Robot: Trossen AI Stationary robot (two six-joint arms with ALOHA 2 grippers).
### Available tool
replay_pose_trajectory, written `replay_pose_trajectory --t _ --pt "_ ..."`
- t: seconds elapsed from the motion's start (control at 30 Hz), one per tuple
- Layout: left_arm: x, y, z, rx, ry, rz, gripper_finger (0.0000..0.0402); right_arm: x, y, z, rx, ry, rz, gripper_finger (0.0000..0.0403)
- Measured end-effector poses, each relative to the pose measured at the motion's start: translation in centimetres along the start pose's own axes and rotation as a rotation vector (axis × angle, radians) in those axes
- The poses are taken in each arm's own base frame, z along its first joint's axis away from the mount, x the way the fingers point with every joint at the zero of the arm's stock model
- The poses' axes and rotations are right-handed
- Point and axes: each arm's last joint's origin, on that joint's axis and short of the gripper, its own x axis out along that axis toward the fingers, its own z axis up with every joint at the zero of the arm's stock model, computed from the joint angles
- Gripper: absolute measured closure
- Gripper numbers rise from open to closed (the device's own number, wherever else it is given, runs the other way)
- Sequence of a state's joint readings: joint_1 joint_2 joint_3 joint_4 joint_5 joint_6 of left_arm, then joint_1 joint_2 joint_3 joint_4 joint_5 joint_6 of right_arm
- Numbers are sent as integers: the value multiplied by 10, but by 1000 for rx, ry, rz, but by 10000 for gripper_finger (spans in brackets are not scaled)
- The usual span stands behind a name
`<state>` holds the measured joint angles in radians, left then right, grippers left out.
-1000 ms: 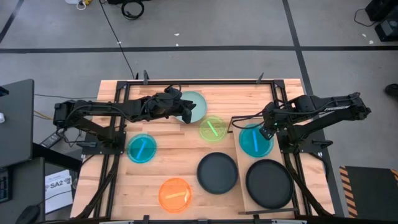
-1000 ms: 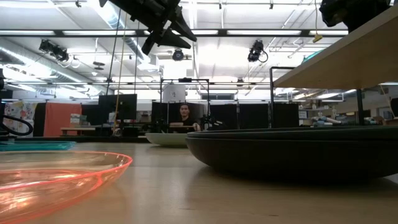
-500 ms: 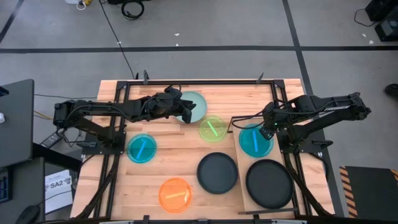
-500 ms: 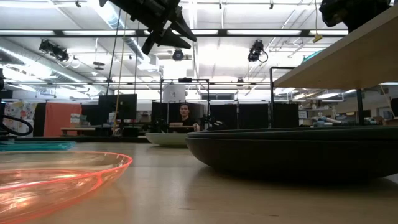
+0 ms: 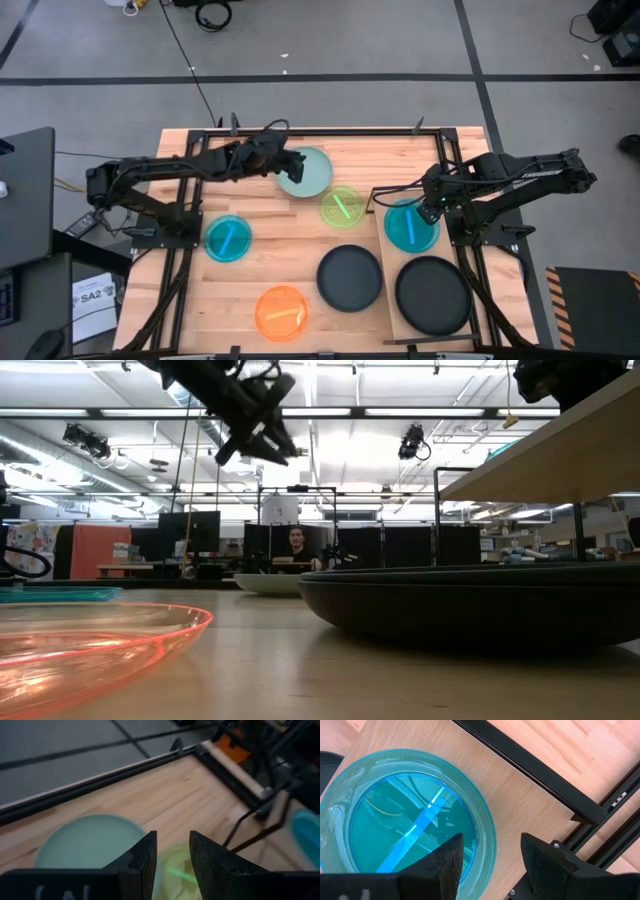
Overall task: Place and stack plates onto a shelf
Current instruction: Stack the gray plate on top of the black plate on the shelf
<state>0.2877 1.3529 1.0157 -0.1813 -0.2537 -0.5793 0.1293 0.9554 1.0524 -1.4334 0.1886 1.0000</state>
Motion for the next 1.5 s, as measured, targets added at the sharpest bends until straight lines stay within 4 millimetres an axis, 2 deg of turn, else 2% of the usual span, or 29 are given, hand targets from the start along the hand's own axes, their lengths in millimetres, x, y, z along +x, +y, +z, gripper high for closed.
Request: replay_pose_trajectory --t 0.37,0.53,0.67,0.93,1.1,1.5 --pt "9 61 18 42 85 196 280 0 0 0 0 3 2 199" --pt "16 81 23 10 128 178 280 0 0 -1 -1 25 16 199" --pt "31 94 19 -22 198 159 280 0 1 -1 0 28 19 199" --pt "72 109 -9 -40 364 179 280 0 1 0 1 24 25 199" --pt "90 118 -25 -43 437 214 280 0 1 0 2 22 28 199" --pt "102 126 -38 -25 466 306 280 0 3 1 6 11 49 199"
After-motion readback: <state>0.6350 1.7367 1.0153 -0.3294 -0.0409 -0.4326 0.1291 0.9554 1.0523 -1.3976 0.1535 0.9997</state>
